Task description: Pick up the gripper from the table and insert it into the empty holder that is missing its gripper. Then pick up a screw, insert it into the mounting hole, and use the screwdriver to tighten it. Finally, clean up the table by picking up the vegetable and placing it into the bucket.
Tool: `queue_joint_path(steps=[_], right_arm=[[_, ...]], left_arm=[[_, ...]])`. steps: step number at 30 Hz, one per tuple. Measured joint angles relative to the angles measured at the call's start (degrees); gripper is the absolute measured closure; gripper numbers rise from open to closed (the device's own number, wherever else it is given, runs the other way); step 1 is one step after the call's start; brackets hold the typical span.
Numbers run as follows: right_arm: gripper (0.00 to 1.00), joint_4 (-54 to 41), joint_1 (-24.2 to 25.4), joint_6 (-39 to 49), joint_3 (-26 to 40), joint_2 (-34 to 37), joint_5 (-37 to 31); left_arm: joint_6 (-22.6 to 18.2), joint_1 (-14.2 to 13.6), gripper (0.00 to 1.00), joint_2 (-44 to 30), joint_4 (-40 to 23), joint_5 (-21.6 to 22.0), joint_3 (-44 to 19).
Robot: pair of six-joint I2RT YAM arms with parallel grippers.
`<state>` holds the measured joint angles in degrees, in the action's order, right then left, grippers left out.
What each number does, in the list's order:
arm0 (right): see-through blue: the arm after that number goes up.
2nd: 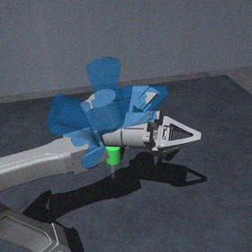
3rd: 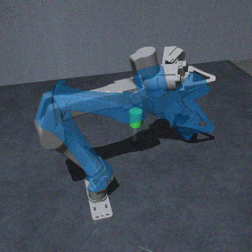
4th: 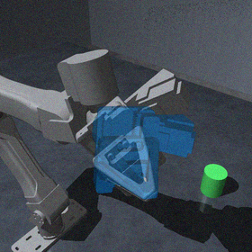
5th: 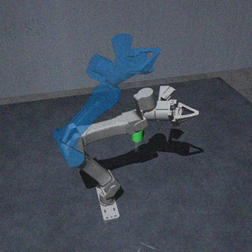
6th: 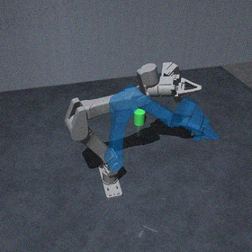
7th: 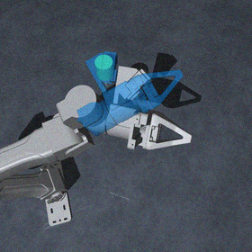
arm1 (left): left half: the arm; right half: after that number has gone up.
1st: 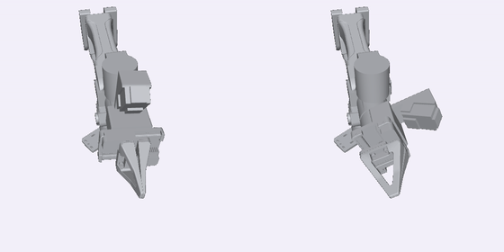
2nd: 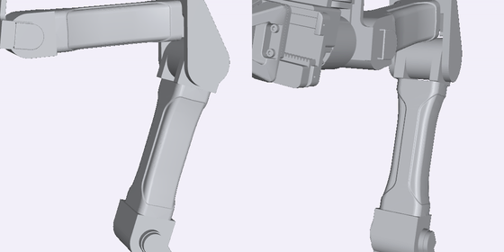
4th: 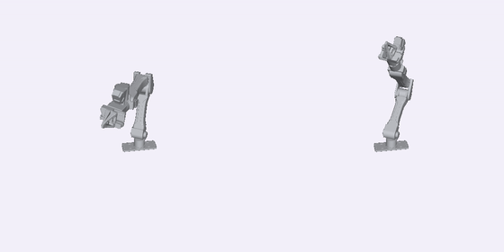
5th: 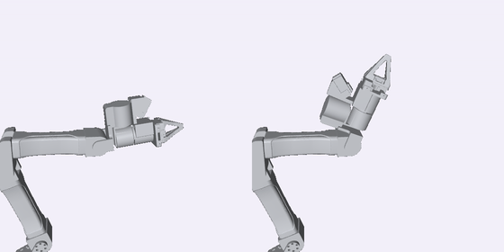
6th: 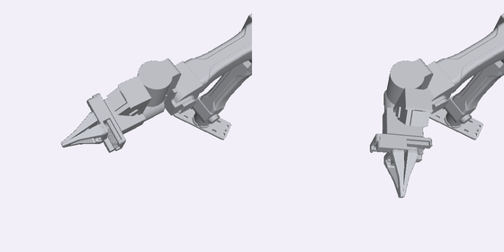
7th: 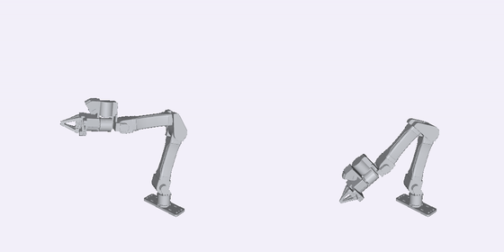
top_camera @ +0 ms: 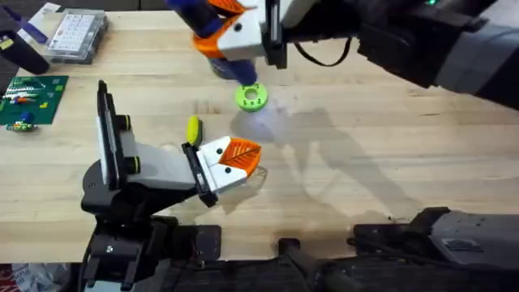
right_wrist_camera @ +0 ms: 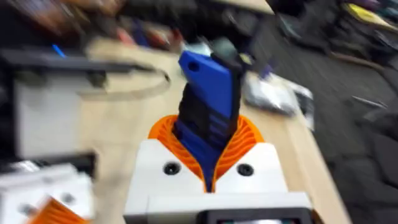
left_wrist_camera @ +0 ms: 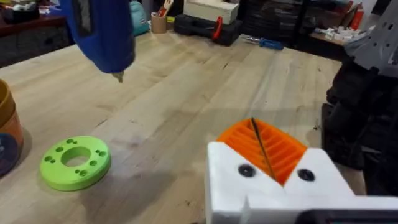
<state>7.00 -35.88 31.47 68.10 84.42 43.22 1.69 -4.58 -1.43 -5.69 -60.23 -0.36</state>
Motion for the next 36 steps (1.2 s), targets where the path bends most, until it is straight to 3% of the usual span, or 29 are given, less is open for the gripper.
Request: queue_joint_path(steps=[6,14,24,36], right_arm=[[0.973,-8.8,0.5,19.6,0.0,0.4,-15.5],[0.973,-8.8,5.4,31.8,0.0,6.2,-30.8],[0.973,-8.7,9.4,44.1,0.0,18.8,-41.7],[0.973,-8.3,13.3,48.1,0.0,27.4,-45.6]], left_arm=[[0.0,0.0,0.987,0.0,0.0,0.0,0.0],[0.0,0.0,0.987,0.0,0.0,0.0,0.0],[0.0,0.0,0.987,0.0,-0.1,-0.2,0.0],[0.0,0.0,0.987,0.0,-0.1,-0.2,0.0]])
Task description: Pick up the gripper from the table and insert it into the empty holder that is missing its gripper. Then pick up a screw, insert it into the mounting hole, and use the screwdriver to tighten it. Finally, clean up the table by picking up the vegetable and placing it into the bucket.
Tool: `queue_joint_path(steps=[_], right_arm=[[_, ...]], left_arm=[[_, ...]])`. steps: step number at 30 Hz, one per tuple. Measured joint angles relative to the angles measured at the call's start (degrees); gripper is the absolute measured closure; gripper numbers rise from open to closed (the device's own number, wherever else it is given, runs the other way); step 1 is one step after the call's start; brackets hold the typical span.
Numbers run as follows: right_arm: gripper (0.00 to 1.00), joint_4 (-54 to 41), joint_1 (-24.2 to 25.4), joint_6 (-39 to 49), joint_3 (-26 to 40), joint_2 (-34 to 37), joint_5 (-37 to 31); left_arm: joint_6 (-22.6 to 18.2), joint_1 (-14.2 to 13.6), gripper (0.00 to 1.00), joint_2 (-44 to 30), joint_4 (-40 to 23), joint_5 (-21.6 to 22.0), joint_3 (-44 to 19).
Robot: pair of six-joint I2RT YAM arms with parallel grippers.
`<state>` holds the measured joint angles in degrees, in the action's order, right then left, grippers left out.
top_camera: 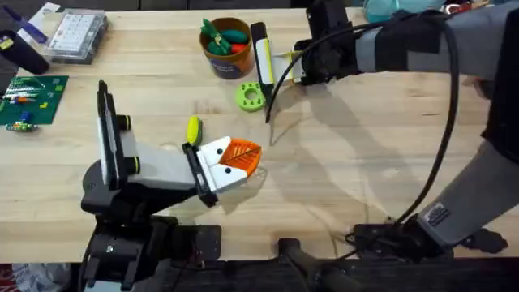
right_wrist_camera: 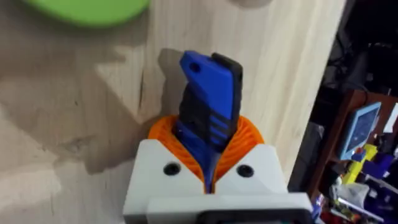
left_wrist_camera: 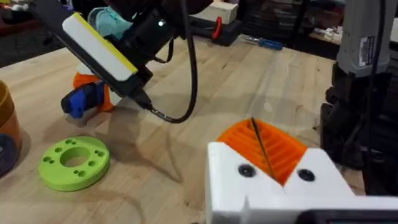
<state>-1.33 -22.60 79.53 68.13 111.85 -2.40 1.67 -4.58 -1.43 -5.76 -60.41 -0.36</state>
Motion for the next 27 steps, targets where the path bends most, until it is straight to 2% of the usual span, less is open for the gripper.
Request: queue_joint_path(steps=[6,7,9,13,14,16,27], right_arm=[[0.970,0.5,1.0,0.4,0.7,0.9,-0.4],[0.926,0.5,1.0,0.3,0.8,1.1,-0.5],[0.742,0.4,1.0,0.3,1.1,1.0,-0.6],[0.134,2.0,1.1,0.5,2.1,1.0,-0.9],[0.040,2.2,1.2,0.7,2.5,1.0,-1.0],[0.009,1.8,1.2,0.7,2.7,1.0,-1.0],[0.007,-0.6,1.2,0.7,3.2,1.0,-1.0]], left_arm=[[0.0,0.0,0.987,0.0,0.0,0.0,0.0],[0.0,0.0,0.987,0.0,0.0,0.0,0.0],[0.0,0.0,0.987,0.0,0.0,0.0,0.0],[0.0,0.0,0.987,0.0,0.0,0.0,0.0],[0.0,0.0,0.987,0.0,0.0,0.0,0.0],[0.0,0.0,0.987,0.0,0.0,0.0,0.0],[0.0,0.0,0.987,0.0,0.0,0.0,0.0]])
